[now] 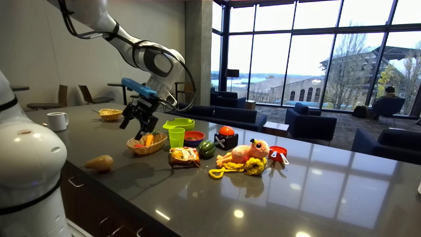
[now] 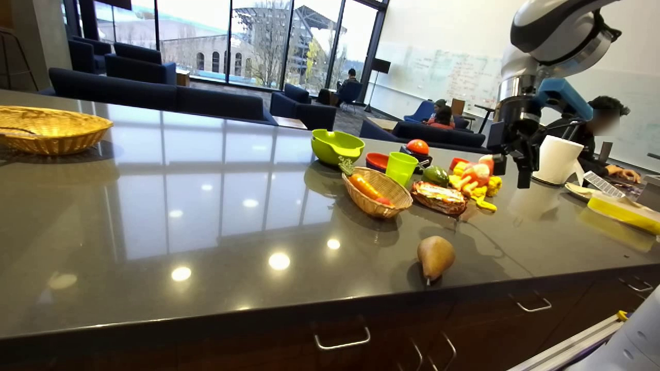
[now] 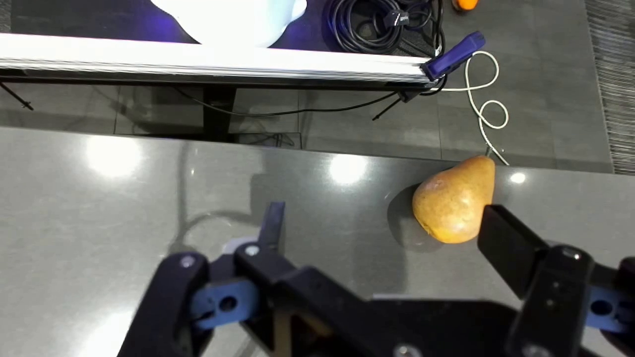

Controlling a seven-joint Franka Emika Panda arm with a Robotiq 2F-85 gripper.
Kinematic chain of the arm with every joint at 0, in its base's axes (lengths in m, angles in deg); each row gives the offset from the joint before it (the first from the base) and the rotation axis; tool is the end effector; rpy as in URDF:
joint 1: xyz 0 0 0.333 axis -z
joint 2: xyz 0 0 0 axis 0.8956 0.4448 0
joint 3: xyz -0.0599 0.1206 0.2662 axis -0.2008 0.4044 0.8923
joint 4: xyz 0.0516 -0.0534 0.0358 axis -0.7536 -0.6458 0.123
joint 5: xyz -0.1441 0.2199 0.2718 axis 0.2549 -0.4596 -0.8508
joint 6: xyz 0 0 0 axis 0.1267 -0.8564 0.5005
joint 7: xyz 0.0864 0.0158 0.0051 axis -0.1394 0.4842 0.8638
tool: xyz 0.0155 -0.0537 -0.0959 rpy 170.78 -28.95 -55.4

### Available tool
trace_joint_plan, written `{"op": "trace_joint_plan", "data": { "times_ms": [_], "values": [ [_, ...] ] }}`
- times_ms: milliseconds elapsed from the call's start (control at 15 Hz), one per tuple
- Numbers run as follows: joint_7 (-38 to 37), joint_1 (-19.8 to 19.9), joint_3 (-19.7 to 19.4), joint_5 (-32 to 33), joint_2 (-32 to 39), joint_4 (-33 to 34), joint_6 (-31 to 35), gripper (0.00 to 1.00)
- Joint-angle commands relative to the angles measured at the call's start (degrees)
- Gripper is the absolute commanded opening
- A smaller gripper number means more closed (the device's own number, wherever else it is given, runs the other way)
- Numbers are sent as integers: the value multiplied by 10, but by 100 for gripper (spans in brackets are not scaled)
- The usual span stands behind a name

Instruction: Move the pear to the left, then push them backwards

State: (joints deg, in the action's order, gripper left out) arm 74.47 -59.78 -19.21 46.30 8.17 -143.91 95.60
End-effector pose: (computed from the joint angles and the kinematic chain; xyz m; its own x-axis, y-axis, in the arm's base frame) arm 0.3618 -0.0211 0.3896 0.8705 0.0306 -0.4912 -0.1178 -0.9561 -0.2684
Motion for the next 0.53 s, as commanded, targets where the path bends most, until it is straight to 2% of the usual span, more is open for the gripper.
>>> {"op": "trace_joint_plan", "data": {
  "times_ms": [0, 467],
  "values": [
    [-4, -5, -2, 1, -3, -3, 3, 100],
    [-12, -25, 17, -30, -31, -73, 55, 100]
  ]
}}
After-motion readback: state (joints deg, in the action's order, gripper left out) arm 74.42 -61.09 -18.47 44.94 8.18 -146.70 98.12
